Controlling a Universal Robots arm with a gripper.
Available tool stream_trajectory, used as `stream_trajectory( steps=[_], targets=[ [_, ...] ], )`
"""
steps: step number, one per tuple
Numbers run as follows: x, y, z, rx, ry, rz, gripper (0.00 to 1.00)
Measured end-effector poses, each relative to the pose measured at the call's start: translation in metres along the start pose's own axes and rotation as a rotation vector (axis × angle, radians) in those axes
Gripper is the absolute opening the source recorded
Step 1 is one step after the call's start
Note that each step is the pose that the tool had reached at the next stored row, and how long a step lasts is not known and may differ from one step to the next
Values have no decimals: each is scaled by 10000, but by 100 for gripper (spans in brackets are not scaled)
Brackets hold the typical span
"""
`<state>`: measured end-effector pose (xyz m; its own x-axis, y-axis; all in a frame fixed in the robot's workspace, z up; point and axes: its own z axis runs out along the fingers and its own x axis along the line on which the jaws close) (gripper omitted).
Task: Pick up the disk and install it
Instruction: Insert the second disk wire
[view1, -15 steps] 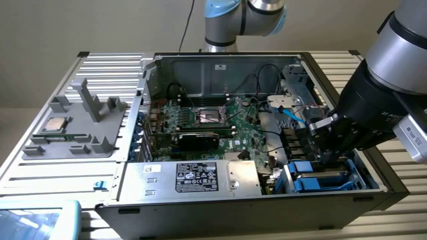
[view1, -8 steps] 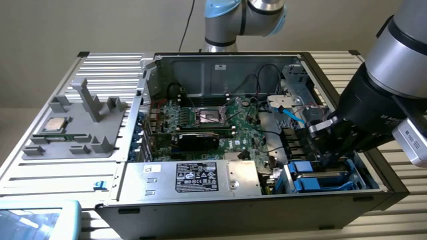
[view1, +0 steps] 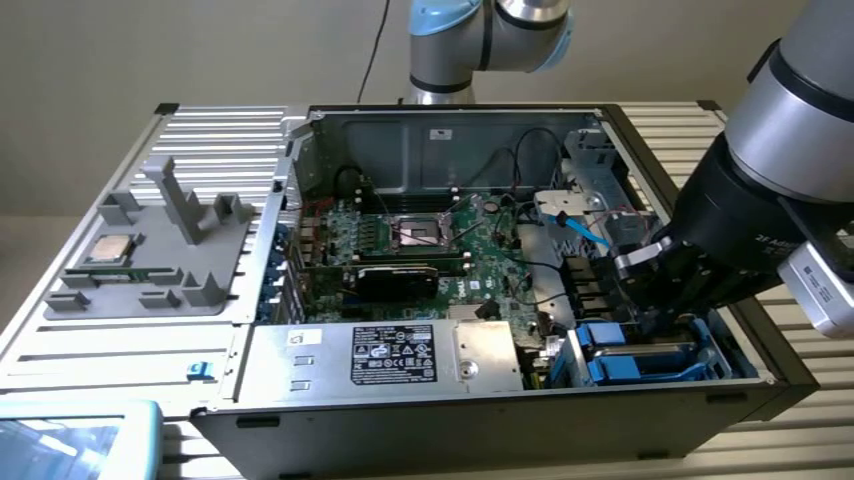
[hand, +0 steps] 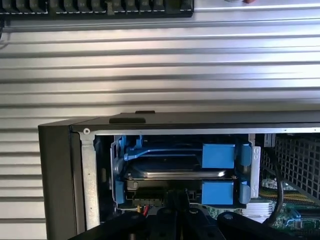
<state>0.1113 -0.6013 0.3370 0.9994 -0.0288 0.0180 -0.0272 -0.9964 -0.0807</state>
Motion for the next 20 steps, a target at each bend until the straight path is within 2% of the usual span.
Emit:
stream_trajectory(
  steps=[2, 5, 7, 12, 20],
  targets=[
    [0, -2, -24, 31, -7, 2, 11],
    [5, -13, -165, 13, -13, 2, 11],
    [17, -16, -195, 5, -18, 1, 11],
    [138, -20, -199, -2, -22, 2, 11],
    [212, -20, -168, -1, -40, 3, 11]
  ],
)
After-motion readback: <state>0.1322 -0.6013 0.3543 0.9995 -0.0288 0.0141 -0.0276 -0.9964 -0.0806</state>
